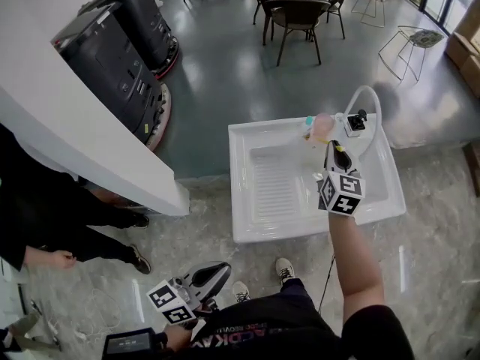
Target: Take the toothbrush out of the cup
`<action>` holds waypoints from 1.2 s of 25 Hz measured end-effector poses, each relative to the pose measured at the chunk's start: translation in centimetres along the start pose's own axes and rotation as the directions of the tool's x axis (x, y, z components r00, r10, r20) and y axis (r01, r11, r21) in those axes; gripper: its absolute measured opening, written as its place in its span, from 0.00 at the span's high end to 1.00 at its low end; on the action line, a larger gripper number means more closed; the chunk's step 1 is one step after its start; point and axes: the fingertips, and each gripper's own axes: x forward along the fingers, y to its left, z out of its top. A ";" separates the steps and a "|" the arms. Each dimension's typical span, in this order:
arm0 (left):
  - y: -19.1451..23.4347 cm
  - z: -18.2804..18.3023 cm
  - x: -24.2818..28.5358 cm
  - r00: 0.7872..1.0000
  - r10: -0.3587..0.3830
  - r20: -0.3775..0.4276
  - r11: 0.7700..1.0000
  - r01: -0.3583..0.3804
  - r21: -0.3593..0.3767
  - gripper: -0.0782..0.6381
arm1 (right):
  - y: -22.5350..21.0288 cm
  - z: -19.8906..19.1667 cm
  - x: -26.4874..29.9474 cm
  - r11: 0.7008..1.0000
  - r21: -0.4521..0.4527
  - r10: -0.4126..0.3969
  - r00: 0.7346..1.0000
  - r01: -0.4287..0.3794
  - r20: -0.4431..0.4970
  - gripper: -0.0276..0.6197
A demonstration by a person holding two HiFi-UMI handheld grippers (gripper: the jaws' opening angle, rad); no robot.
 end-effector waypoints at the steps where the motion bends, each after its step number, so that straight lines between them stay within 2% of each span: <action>1: -0.2 -0.2 -0.2 1.000 -0.012 -0.004 1.000 0.012 0.003 0.88 | 0.2 0.0 -0.9 1.000 0.002 0.004 1.000 -0.004 0.000 0.91; 8: -1.0 -0.3 -1.5 0.995 -0.101 -0.027 0.995 0.101 0.011 0.88 | 3.6 0.3 -6.8 0.997 0.020 0.073 0.997 -0.073 -0.024 0.91; 17: -2.5 -0.8 -3.1 0.975 -0.208 -0.072 0.977 0.211 0.033 0.88 | 9.6 0.4 -15.9 0.982 0.059 0.182 0.983 -0.180 -0.039 0.91; 30: -3.5 -1.6 -7.0 0.948 -0.284 -0.141 0.954 0.294 0.055 0.88 | 19.7 -3.0 -28.1 0.950 0.053 0.312 0.940 -0.307 -0.141 0.91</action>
